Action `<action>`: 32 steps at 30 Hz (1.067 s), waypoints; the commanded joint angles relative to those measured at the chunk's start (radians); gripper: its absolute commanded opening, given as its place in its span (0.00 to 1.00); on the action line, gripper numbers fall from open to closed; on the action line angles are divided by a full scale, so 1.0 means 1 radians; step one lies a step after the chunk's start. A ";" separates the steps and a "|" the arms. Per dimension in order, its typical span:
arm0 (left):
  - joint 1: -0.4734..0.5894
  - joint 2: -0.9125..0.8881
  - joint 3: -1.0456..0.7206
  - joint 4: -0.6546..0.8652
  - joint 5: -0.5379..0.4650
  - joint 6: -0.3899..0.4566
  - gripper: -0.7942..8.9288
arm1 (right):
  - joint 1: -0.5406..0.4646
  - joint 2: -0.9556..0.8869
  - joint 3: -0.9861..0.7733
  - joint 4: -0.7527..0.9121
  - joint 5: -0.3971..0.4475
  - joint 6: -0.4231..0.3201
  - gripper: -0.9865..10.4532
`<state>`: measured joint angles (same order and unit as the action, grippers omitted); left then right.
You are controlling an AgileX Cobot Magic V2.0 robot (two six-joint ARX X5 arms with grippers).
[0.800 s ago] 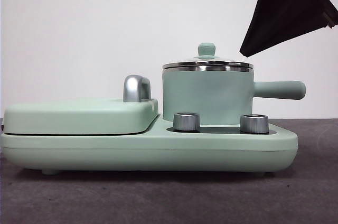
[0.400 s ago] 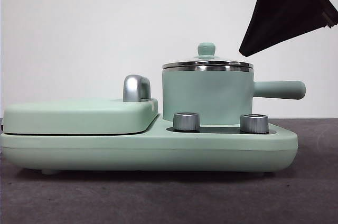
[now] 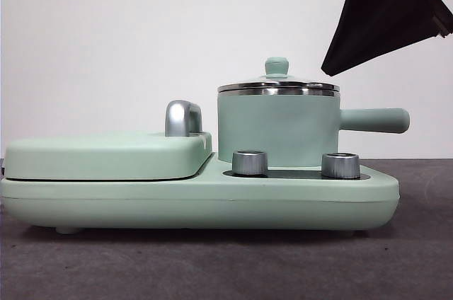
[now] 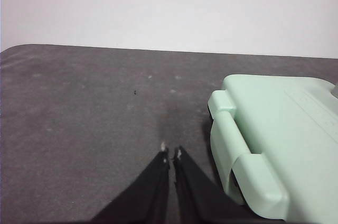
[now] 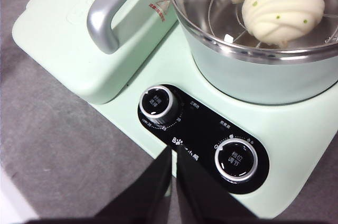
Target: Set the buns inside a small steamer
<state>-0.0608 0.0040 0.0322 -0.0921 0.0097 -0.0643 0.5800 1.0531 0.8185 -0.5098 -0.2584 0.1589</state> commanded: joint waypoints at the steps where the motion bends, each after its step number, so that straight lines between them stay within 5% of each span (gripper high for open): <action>1: 0.002 -0.001 -0.019 0.010 0.000 -0.002 0.11 | -0.001 -0.024 0.016 0.013 0.020 -0.090 0.10; 5: 0.002 -0.001 -0.019 0.010 0.000 -0.002 0.11 | -0.027 -0.098 -0.049 0.161 0.096 -0.148 0.10; 13: 0.002 -0.001 -0.019 0.010 0.000 -0.002 0.11 | -0.212 -0.497 -0.534 0.695 0.224 -0.152 0.10; 22: 0.002 -0.001 -0.019 0.010 0.000 -0.002 0.11 | -0.444 -0.917 -0.809 0.696 0.286 -0.137 0.10; 27: 0.002 -0.001 -0.019 0.010 0.000 -0.002 0.11 | -0.487 -1.056 -0.806 0.513 0.286 -0.137 0.10; 32: 0.002 -0.001 -0.019 0.010 0.000 -0.002 0.11 | -0.502 -1.049 -0.806 0.509 0.285 -0.130 0.10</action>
<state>-0.0605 0.0040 0.0322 -0.0925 0.0093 -0.0647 0.0776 0.0036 0.0162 -0.0113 0.0265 0.0227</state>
